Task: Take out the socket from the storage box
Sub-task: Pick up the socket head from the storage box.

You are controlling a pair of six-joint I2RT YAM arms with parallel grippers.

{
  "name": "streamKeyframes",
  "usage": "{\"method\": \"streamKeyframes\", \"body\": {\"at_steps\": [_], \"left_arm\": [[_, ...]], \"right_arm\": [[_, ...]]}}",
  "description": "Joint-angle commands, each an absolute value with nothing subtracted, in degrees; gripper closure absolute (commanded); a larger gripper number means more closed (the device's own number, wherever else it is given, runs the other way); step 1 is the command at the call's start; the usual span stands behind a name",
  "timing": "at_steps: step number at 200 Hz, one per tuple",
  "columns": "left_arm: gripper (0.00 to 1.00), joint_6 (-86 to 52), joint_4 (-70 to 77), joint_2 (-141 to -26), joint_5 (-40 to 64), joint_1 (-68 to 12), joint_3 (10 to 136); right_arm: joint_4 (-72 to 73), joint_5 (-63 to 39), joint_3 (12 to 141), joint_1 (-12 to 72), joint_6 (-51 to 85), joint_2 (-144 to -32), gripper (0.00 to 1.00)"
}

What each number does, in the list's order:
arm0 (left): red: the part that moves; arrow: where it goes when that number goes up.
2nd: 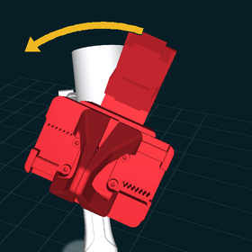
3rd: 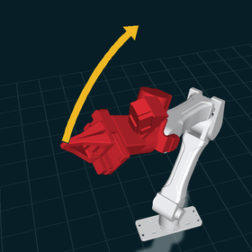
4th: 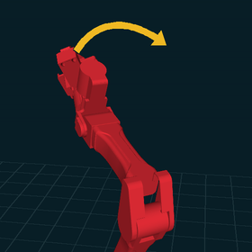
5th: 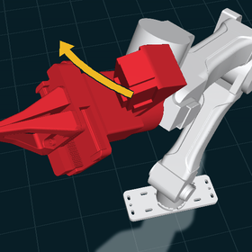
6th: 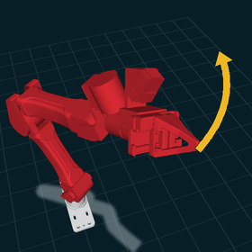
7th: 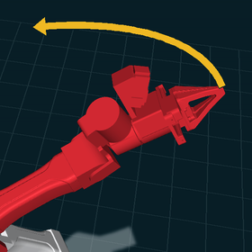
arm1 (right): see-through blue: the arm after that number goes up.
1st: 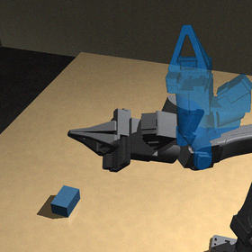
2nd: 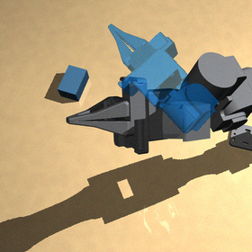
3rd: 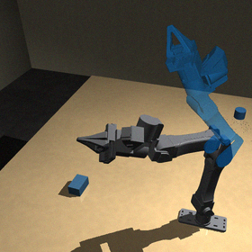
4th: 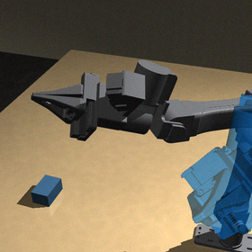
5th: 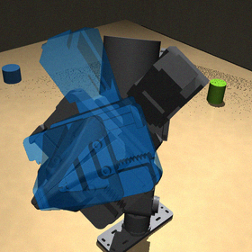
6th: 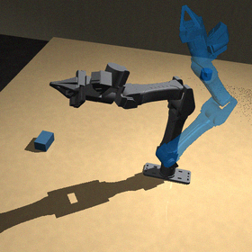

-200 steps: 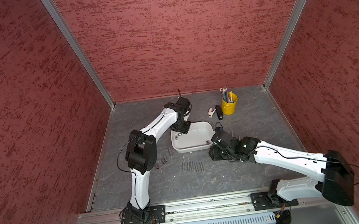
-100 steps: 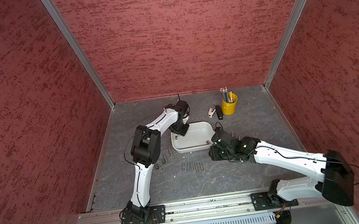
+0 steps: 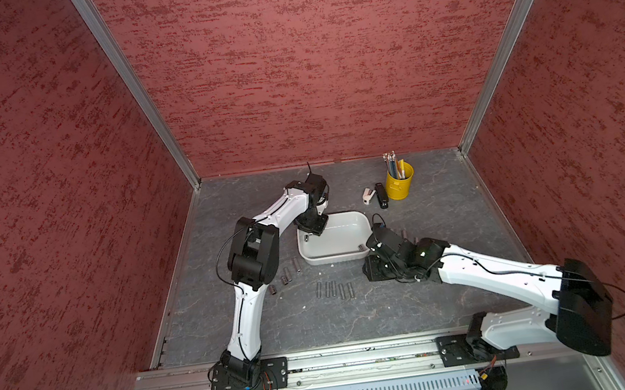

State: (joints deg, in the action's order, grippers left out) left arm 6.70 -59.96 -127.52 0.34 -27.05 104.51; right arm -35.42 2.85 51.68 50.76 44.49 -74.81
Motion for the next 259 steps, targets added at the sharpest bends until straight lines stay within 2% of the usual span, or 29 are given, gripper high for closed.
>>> {"method": "streamKeyframes", "body": {"at_steps": [1,163,218,259], "left_arm": [[0.61,5.3,-58.3,-131.5,0.4,-26.5,103.4],[0.59,-6.1,-51.9,-129.4,-7.4,-29.1,97.8],[0.68,-7.1,-51.7,-129.0,-7.4,-29.6,96.4],[0.81,-9.3,-53.1,-128.4,-6.5,-29.7,97.4]], "right_arm": [[-35.2,2.8,51.3,50.4,43.8,-74.9,0.54],[-34.1,1.1,51.3,50.4,43.6,-76.9,0.53],[-33.9,0.6,51.1,50.4,43.8,-77.0,0.54],[-33.9,0.7,51.1,50.3,43.8,-77.0,0.53]]}}
